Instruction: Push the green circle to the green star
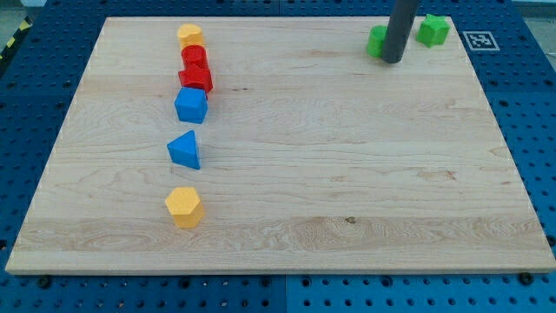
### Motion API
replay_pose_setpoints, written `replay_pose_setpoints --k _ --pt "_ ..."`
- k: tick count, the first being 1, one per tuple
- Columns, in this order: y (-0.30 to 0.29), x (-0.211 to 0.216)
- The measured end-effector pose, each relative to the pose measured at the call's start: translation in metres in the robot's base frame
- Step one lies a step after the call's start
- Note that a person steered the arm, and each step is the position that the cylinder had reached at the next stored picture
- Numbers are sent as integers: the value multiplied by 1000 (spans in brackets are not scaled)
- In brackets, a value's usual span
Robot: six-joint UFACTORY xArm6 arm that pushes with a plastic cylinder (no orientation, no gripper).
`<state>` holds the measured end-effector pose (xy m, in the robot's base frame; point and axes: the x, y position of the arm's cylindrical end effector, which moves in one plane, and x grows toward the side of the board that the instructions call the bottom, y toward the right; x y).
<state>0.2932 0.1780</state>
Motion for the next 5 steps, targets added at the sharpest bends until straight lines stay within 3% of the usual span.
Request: replay_pose_setpoints --k 3,5 --pt "-63 -4" --pt "-66 -56"
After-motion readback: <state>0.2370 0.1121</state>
